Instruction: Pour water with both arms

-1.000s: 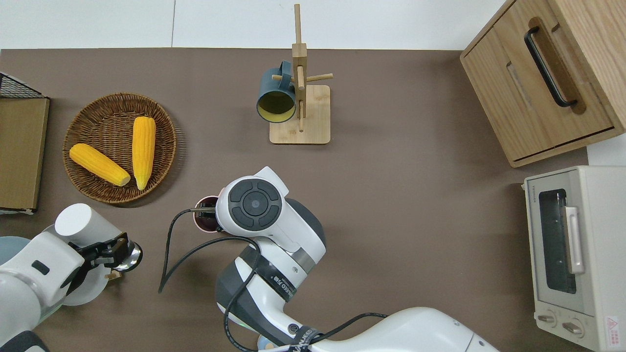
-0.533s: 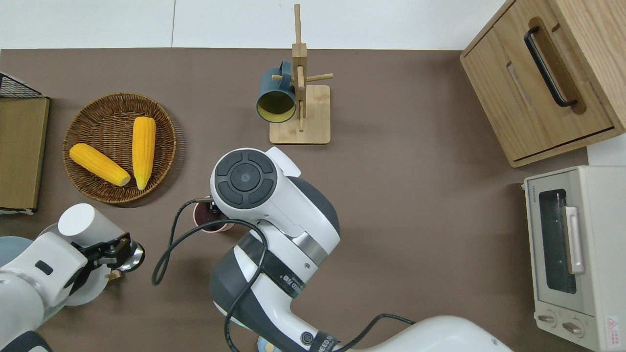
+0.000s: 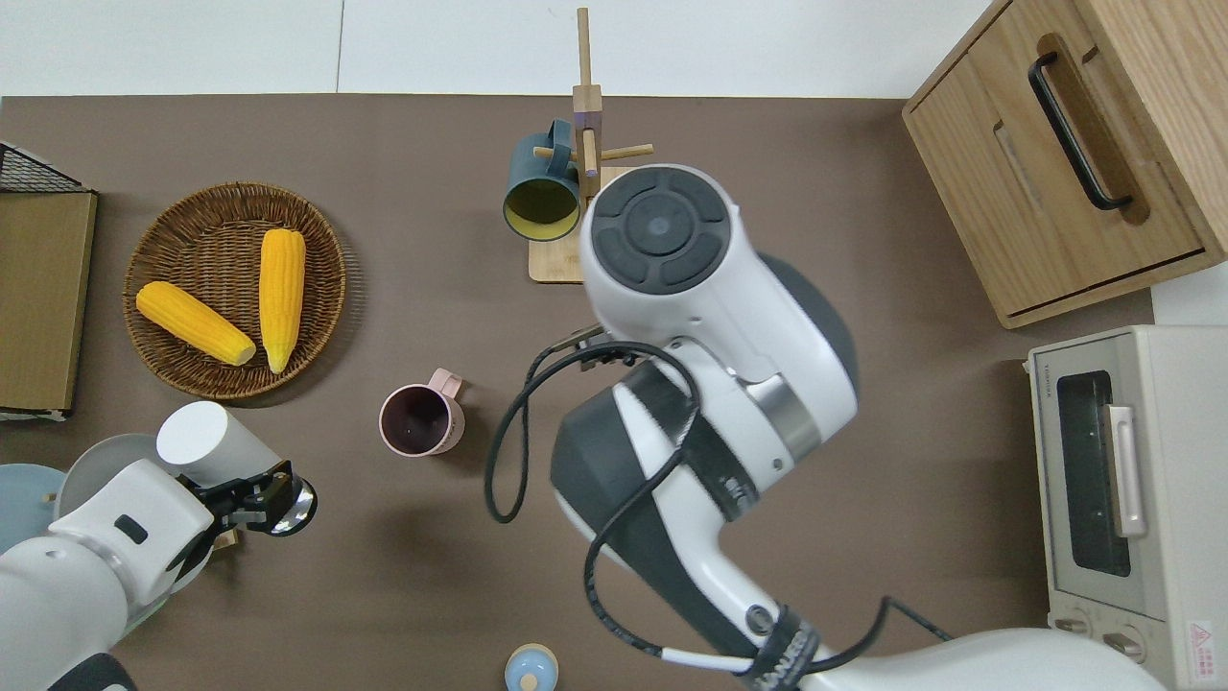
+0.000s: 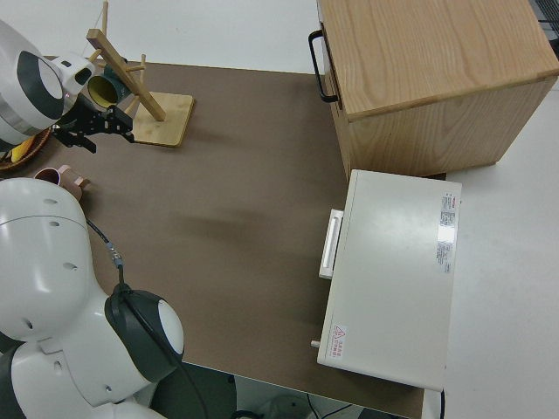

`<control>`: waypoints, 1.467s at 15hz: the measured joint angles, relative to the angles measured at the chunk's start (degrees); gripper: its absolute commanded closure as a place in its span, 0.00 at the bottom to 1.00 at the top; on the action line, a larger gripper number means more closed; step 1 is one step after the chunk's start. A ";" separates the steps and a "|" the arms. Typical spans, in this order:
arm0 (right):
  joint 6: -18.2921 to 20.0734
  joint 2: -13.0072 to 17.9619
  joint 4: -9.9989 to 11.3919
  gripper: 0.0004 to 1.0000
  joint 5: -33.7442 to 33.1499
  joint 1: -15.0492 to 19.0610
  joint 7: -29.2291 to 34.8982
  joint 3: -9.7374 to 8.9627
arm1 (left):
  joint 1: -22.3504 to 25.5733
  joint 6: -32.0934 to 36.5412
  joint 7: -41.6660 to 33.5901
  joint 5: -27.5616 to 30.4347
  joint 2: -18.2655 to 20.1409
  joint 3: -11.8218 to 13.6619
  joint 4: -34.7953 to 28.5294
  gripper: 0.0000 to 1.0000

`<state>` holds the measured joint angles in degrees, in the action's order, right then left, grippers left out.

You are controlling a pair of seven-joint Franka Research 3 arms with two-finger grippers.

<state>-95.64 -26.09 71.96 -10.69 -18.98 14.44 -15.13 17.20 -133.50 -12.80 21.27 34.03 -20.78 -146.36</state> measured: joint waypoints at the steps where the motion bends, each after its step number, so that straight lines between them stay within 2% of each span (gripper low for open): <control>1: 0.47 0.64 0.14 0.01 0.02 0.56 -3.05 1.77 | -0.48 -0.08 0.00 0.43 0.00 0.00 -0.16 1.00; 3: 1.02 1.55 1.03 0.01 0.09 1.45 -7.40 5.00 | -1.61 -0.61 0.01 0.81 0.02 -0.06 -0.71 1.00; 6: 1.00 3.45 4.44 0.01 2.67 4.89 -13.14 8.66 | -3.37 -1.79 0.02 1.70 0.48 -0.07 -2.21 1.00; 8: 0.99 4.78 6.32 0.01 5.05 6.63 -16.35 12.06 | -4.63 -2.21 0.02 2.01 1.31 -0.08 -3.48 1.00; 12: 0.95 7.49 9.43 0.01 6.01 7.65 -18.02 17.92 | -7.17 -2.72 0.25 2.29 3.20 -0.65 -6.07 1.00; 16: 0.99 11.60 11.08 0.01 7.85 8.50 -18.00 21.29 | -7.44 -3.05 2.21 2.81 3.75 -4.85 -7.01 1.00; 19: 1.02 15.44 11.83 0.01 9.61 10.25 -18.00 21.91 | -7.45 -3.07 2.76 5.06 3.72 -8.43 -7.20 1.00; 22: 1.14 19.19 12.43 0.01 9.78 11.72 -18.00 21.95 | -7.43 -3.08 3.36 5.88 3.49 -10.34 -7.60 1.00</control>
<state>-94.51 -6.90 84.39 -0.92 -7.25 -3.56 6.82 9.76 -136.58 -9.44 27.15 37.52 -31.12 -153.95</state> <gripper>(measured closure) 0.009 0.366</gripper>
